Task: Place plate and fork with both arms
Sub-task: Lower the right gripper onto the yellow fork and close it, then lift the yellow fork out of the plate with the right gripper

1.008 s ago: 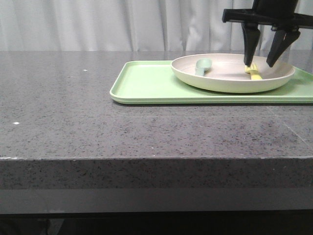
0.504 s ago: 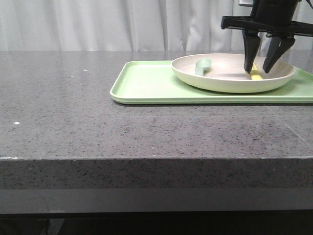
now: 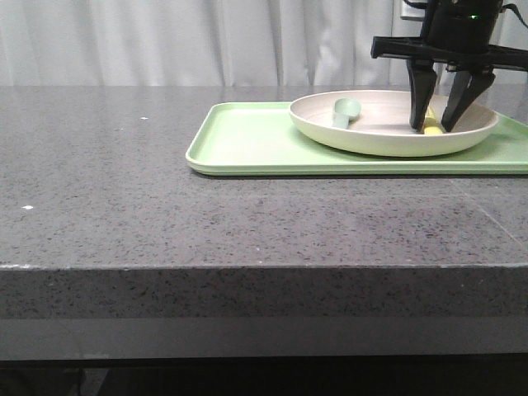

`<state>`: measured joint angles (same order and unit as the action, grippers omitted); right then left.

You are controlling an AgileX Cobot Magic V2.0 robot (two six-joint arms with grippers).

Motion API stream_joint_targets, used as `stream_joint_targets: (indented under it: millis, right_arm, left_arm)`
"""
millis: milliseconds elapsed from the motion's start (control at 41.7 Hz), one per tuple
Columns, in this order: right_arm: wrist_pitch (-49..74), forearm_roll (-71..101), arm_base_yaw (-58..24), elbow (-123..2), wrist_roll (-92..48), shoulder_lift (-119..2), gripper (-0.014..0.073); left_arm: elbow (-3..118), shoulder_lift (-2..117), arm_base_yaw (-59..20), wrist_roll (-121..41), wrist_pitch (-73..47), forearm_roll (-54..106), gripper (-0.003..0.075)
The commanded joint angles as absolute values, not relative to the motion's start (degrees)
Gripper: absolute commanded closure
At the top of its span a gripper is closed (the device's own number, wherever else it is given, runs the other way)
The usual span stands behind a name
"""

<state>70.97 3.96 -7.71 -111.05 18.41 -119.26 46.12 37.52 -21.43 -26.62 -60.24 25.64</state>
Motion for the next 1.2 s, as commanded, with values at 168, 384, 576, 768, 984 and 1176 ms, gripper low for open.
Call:
stream_joint_targets:
  millis: [168, 384, 576, 768, 984, 1176]
  right_arm:
    - [76.1, 4.3, -7.5, -113.0, 18.4, -116.0, 0.0288]
    - [76.5, 4.3, -7.5, -113.0, 18.4, -116.0, 0.0405]
    - [76.5, 4.3, -7.5, -113.0, 18.4, -116.0, 0.0507]
    - [76.5, 4.3, -7.5, -113.0, 18.4, -116.0, 0.0518]
    - [76.6, 4.4, -7.6, -113.2, 18.2, -115.0, 0.0518]
    - [76.6, 4.4, -7.6, -114.5, 17.0, -111.7, 0.0518]
  left_arm:
    - [47.5, 37.6, -21.3, -26.7, -56.9, 27.9, 0.0332]
    - [47.5, 37.6, -21.3, -26.7, -56.9, 27.9, 0.0332]
    - [47.5, 37.6, -21.3, -26.7, -57.0, 27.9, 0.0332]
    - [47.5, 37.6, -21.3, -26.7, -57.0, 27.9, 0.0332]
    - [47.5, 37.6, -21.3, -26.7, -57.0, 27.9, 0.0332]
    - [47.5, 37.6, -21.3, -26.7, -57.0, 27.9, 0.0332]
